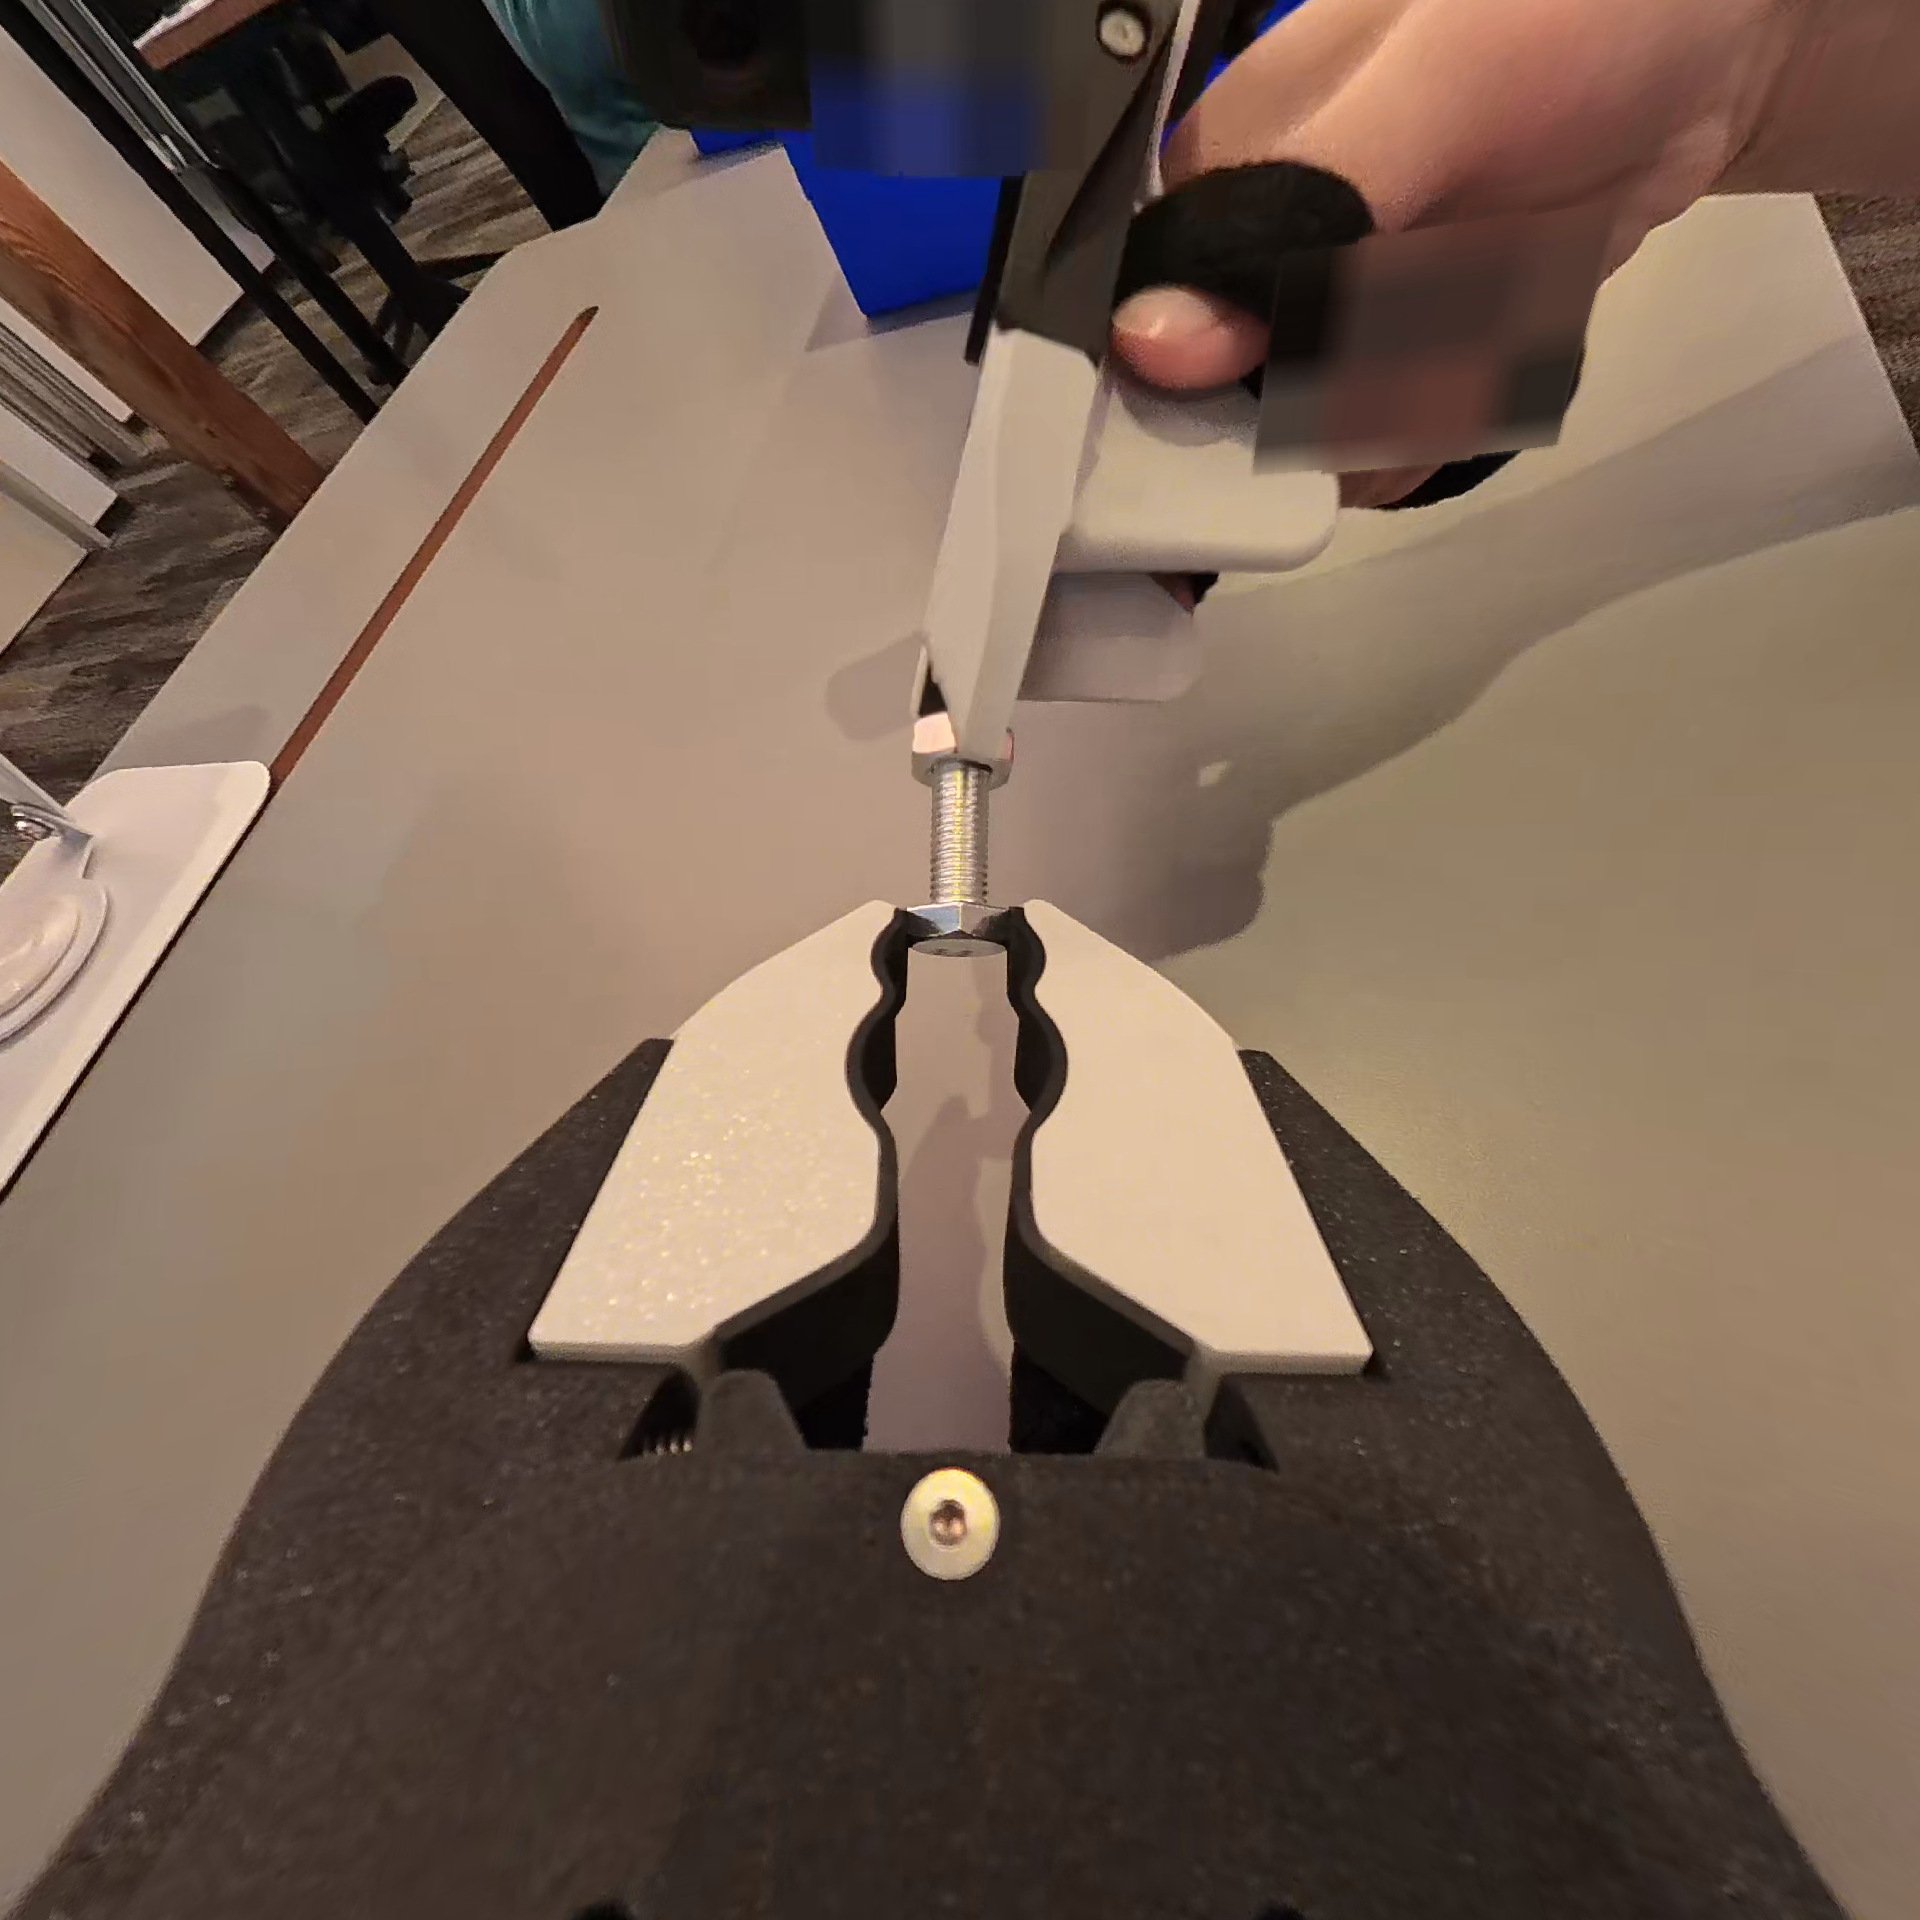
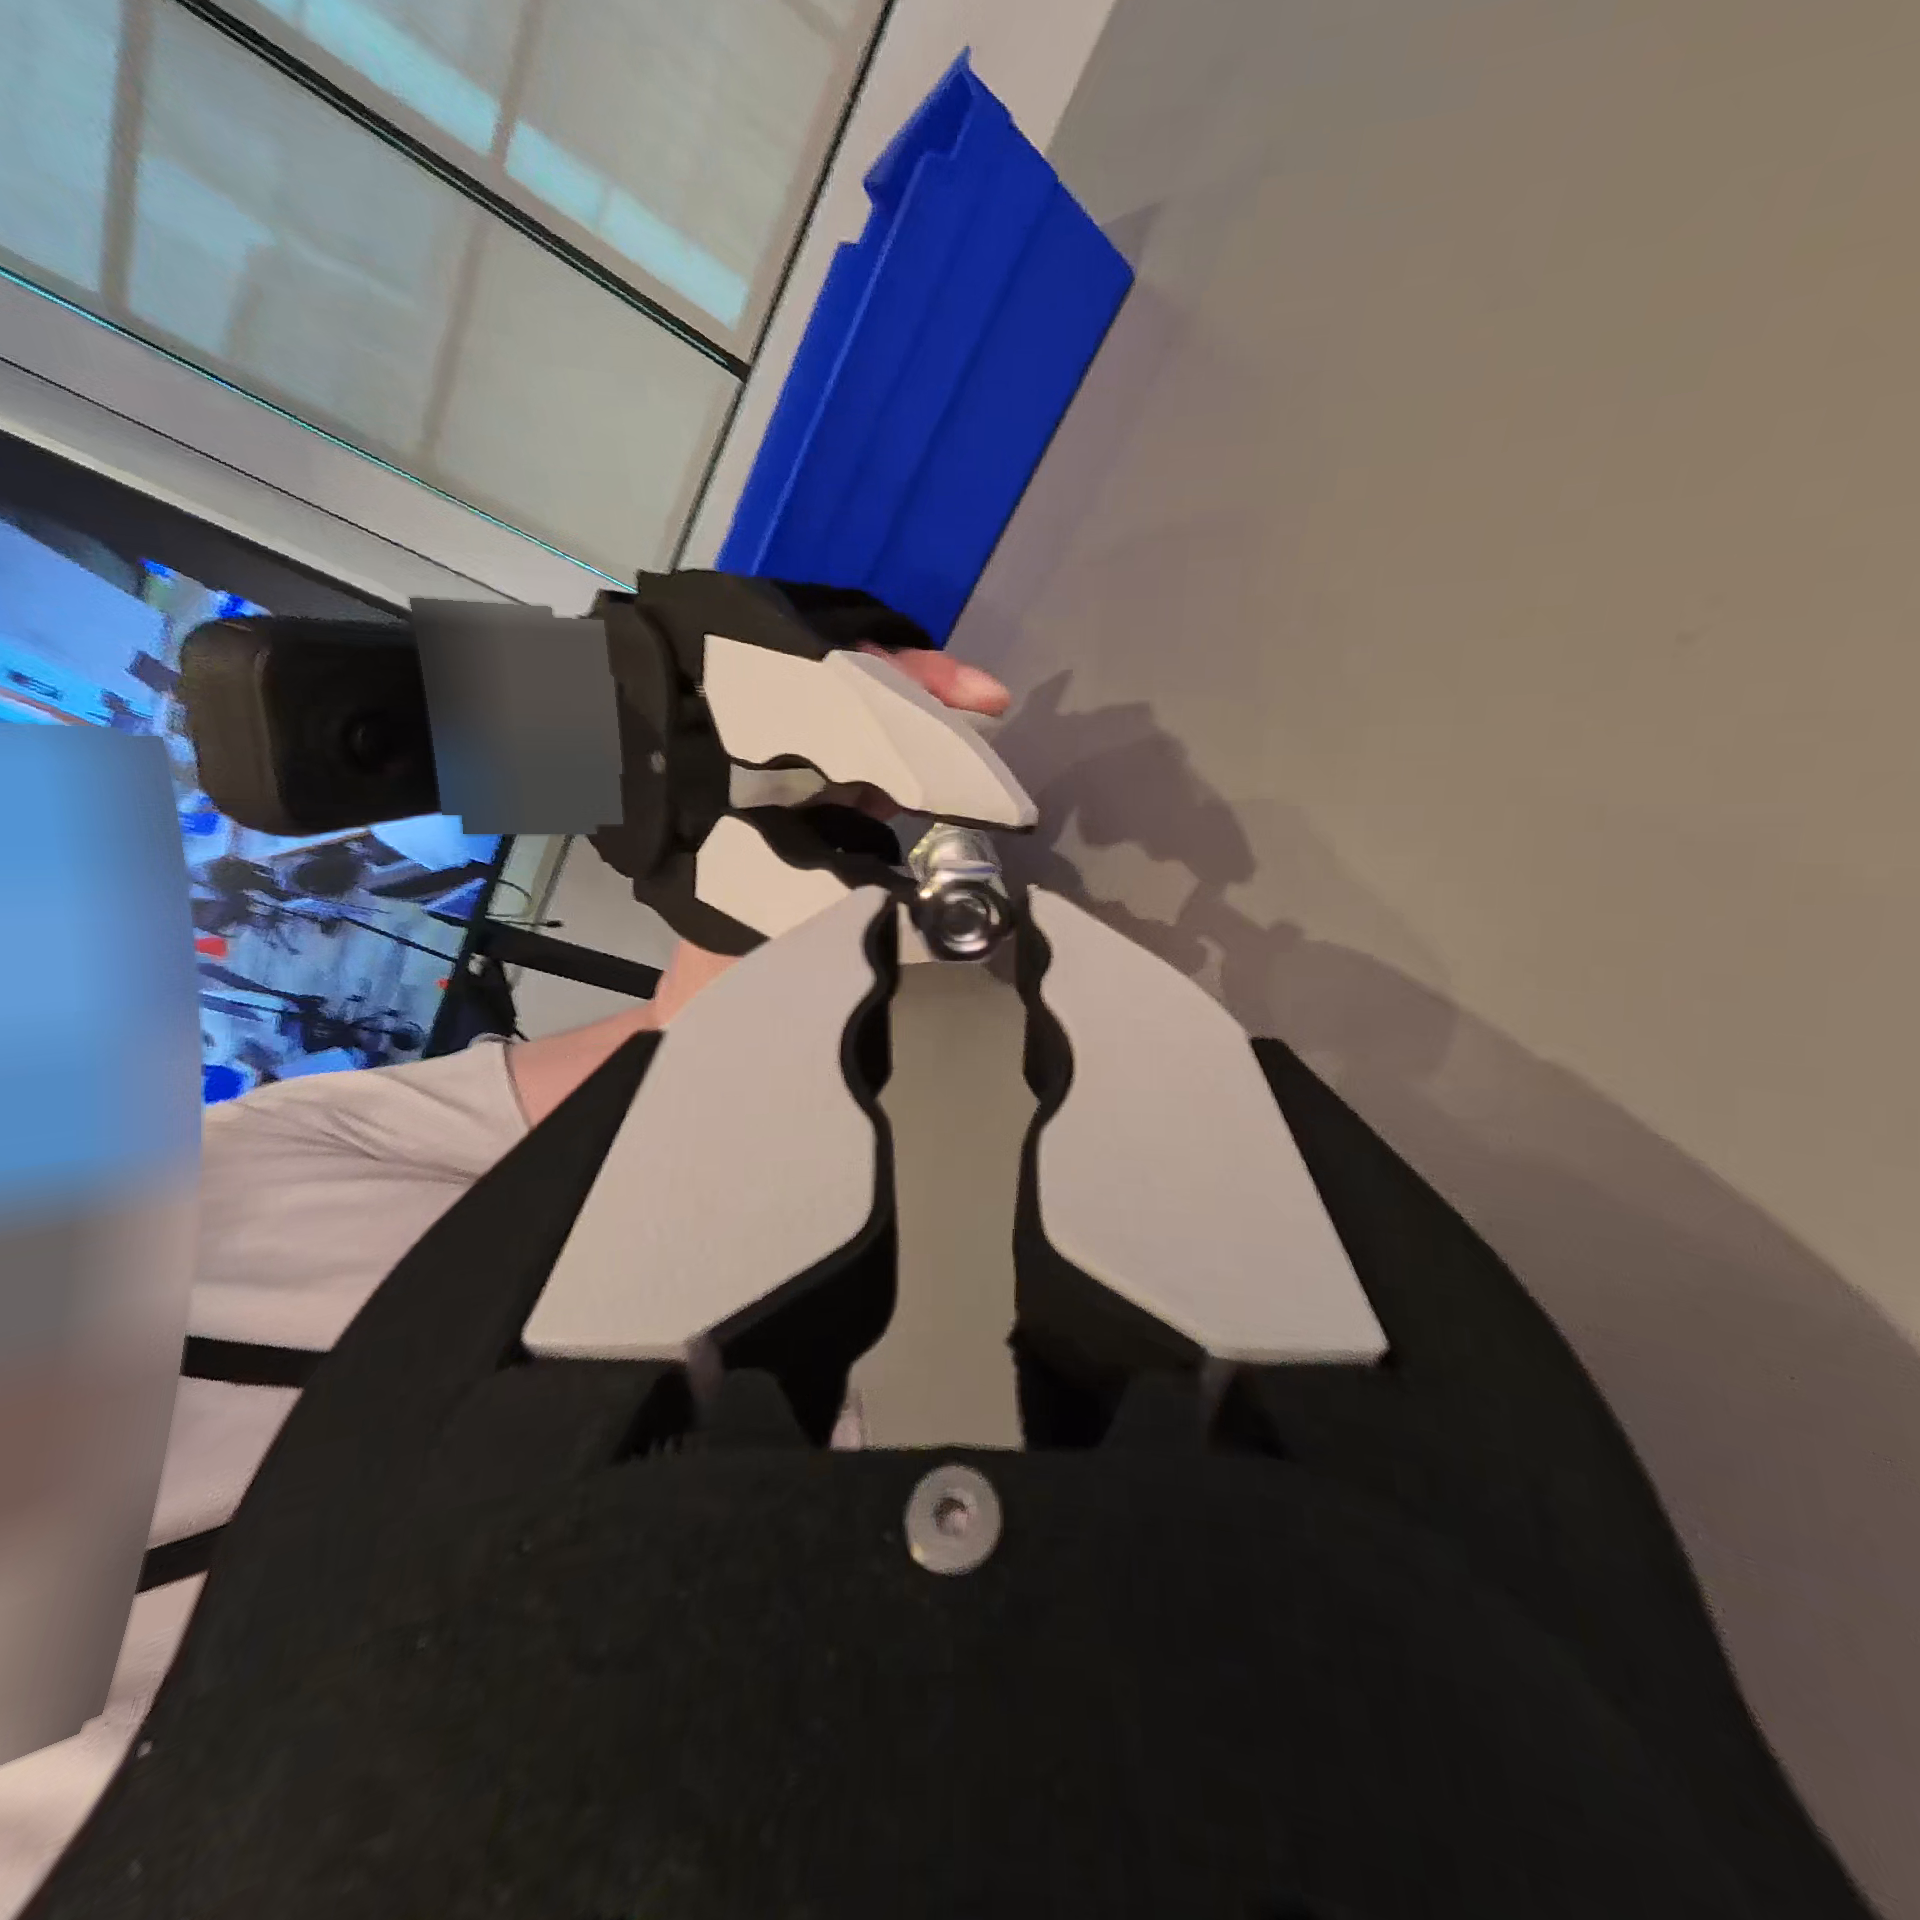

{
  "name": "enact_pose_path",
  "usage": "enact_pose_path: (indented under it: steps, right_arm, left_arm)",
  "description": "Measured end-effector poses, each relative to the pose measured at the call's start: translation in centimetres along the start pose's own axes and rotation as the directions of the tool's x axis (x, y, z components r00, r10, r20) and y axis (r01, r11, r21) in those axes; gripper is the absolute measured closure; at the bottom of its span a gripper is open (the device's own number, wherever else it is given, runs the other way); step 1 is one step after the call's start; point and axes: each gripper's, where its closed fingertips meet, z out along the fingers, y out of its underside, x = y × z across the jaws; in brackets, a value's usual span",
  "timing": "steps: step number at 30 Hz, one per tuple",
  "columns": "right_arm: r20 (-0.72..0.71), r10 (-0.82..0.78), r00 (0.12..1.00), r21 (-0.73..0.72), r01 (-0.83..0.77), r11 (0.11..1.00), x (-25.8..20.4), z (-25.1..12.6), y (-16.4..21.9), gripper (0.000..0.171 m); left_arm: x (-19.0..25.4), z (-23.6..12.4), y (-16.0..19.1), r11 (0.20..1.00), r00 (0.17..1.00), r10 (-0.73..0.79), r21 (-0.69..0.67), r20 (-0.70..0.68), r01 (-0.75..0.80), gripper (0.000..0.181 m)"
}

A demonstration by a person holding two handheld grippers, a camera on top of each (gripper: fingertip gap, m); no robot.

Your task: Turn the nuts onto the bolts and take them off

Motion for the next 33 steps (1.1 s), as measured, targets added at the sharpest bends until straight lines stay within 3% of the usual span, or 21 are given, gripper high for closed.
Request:
enact_pose_path:
  steps: [3, 5, 6, 8, 10, 11, 13, 17, 19, 27, 33]
  right_arm:
    - [-0.014, -0.122, 0.992, -0.065, 0.121, 0.990, -0.1, -0.1, 0.4, 0.153]
    - [-0.013, -0.348, 0.937, -0.135, 0.344, 0.929, -0.4, -0.2, 0.9, 0.152]
    - [0.001, -0.492, 0.871, -0.163, 0.485, 0.859, -0.7, -0.3, 1.1, 0.152]
    - [0.031, -0.769, 0.638, -0.178, 0.761, 0.624, -1.2, -0.6, 1.7, 0.152]
    - [0.001, -0.896, 0.445, -0.194, 0.879, 0.436, -1.2, -0.7, 1.7, 0.152]
    - [-0.017, -0.909, 0.416, -0.217, 0.886, 0.409, -1.1, -0.6, 1.7, 0.152]
    - [-0.053, -0.890, 0.452, -0.195, 0.870, 0.453, -1.2, -0.3, 1.4, 0.151]
    - [-0.029, -0.544, 0.838, -0.034, 0.543, 0.839, -1.9, -0.3, 0.0, 0.115]
    - [-0.025, -0.355, 0.934, 0.024, 0.356, 0.934, -1.5, -0.6, -0.8, 0.116]
    - [0.031, 0.009, 0.999, -0.054, -0.007, 0.999, -1.9, 0.3, 0.8, 0.142]
    - [-0.025, -0.043, 0.999, -0.070, 0.041, 0.997, -1.6, 0.2, 0.7, 0.154]
  left_arm:
    - [0.4, 0.0, 0.0, 1.000, 0.999, -0.023, 0.005, -0.035, 0.023, 0.163]
    - [1.0, -0.2, -0.2, 0.999, 0.995, -0.048, 0.011, -0.086, 0.050, 0.163]
    - [1.4, -0.3, -0.4, 0.998, 0.991, -0.061, 0.019, -0.117, 0.064, 0.163]
    - [2.2, -0.7, -0.9, 0.995, 0.979, -0.083, 0.039, -0.187, 0.092, 0.163]
    - [2.4, -0.8, -1.0, 0.993, 0.974, -0.098, 0.041, -0.204, 0.108, 0.163]
    - [2.3, -0.8, -0.8, 0.994, 0.975, -0.095, 0.034, -0.202, 0.103, 0.163]
    - [2.0, -0.8, -0.8, 0.995, 0.981, -0.085, 0.041, -0.176, 0.094, 0.163]
    - [0.8, -0.7, -0.7, 0.998, 0.995, -0.052, 0.036, -0.090, 0.056, 0.163]
    - [0.7, -0.7, -0.7, 0.998, 0.996, -0.049, 0.038, -0.076, 0.052, 0.163]
    - [0.4, -0.7, -0.9, 0.999, 0.999, -0.017, 0.044, -0.038, 0.018, 0.163]
    - [0.5, -0.9, -1.0, 0.998, 0.998, -0.026, 0.055, -0.052, 0.029, 0.163]
